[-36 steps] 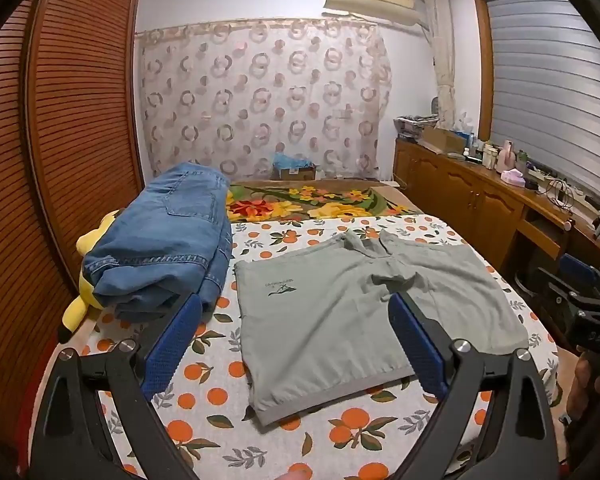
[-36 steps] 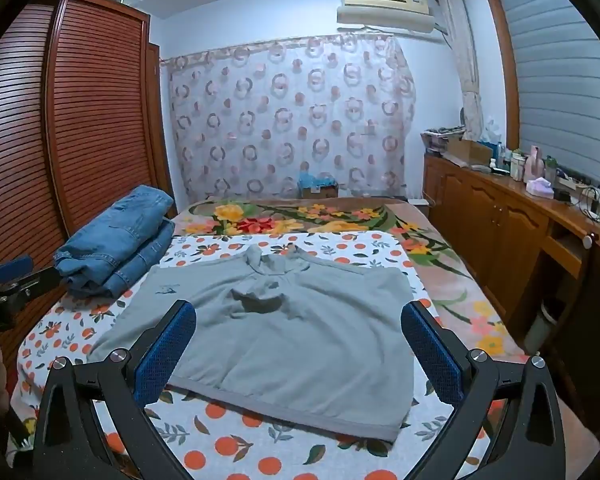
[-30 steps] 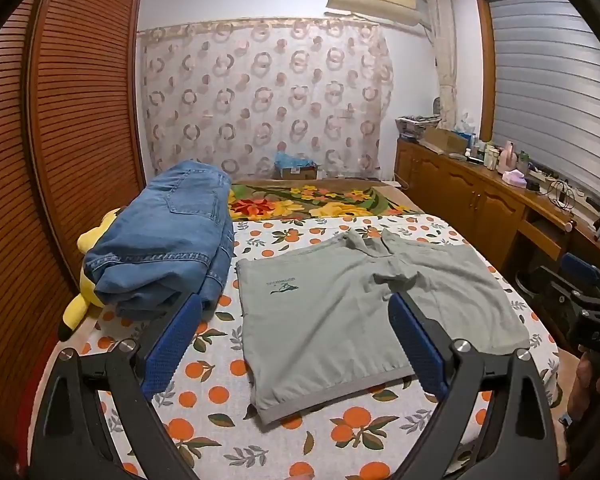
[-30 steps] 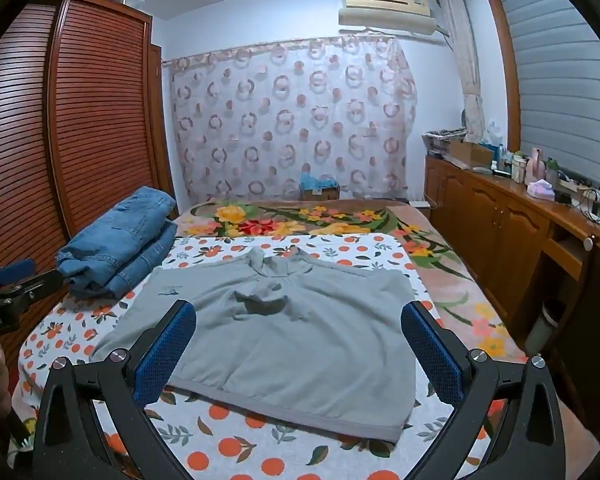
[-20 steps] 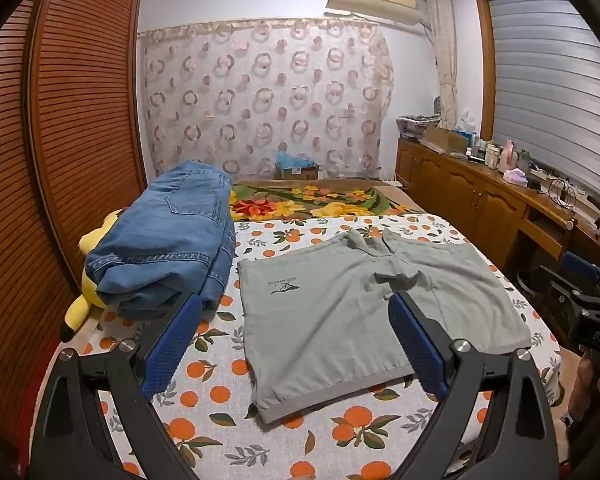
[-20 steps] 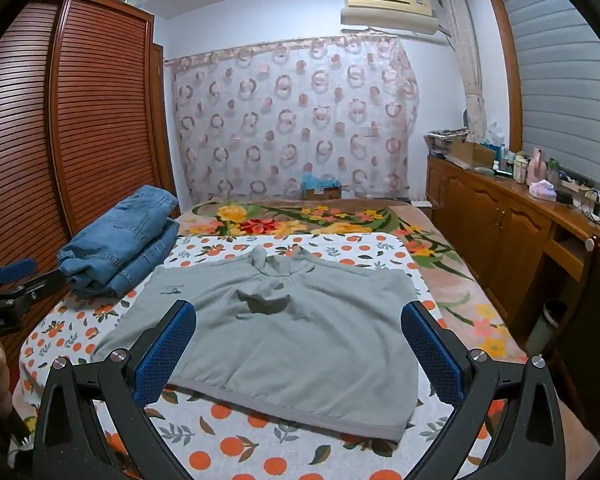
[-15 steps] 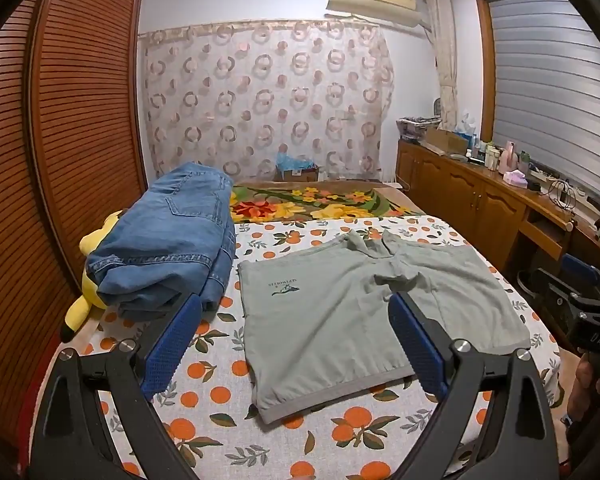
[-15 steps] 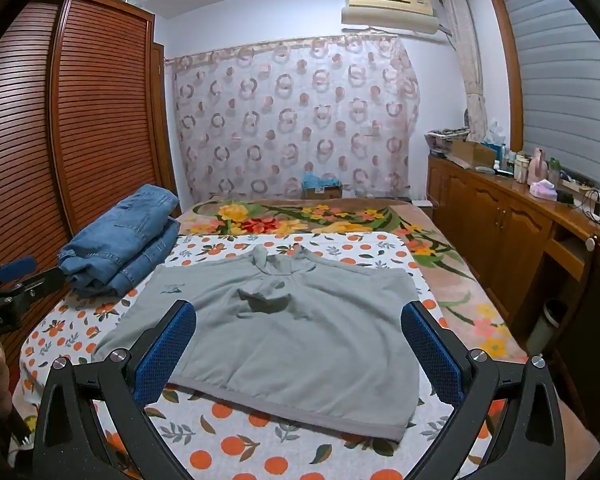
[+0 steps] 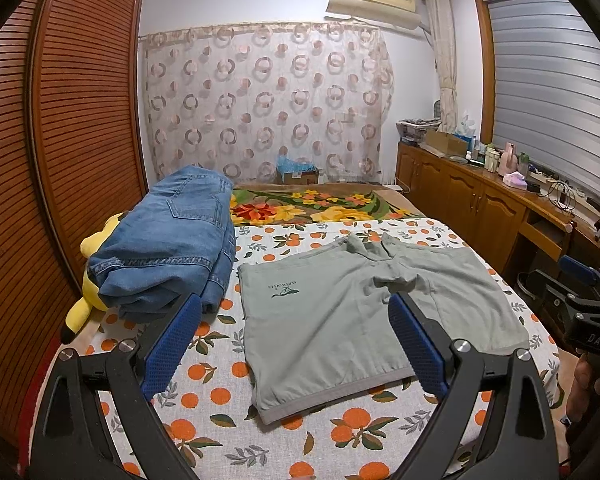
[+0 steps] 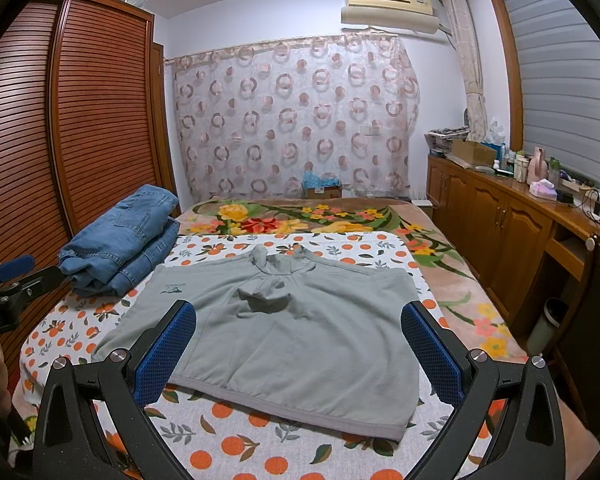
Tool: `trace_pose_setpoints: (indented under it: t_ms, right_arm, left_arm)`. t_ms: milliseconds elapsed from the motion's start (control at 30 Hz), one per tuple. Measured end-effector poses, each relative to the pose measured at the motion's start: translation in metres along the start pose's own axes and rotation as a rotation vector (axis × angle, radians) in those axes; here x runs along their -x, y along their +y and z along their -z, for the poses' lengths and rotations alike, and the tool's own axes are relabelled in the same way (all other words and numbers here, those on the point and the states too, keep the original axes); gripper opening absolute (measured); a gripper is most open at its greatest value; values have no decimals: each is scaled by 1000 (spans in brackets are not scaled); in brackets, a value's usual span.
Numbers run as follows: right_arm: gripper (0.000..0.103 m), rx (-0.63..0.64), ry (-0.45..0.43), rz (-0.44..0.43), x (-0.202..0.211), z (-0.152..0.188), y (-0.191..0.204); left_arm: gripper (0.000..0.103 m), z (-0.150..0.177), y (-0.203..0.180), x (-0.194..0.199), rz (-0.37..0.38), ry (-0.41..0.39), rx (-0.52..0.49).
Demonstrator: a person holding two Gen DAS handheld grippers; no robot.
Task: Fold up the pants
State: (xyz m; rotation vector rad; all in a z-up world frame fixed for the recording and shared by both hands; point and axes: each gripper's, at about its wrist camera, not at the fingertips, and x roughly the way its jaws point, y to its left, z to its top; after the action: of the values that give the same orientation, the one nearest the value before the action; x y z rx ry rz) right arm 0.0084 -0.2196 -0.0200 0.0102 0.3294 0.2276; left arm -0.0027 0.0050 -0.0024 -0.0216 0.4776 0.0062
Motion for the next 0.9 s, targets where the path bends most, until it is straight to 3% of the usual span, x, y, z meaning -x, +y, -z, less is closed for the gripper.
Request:
trace_pose_setpoints:
  t_ms: [900]
  right_arm:
    - [102,2,-6,-2,0,1,-1]
  left_arm:
    - [95,1,0,1,-1,-5,-2]
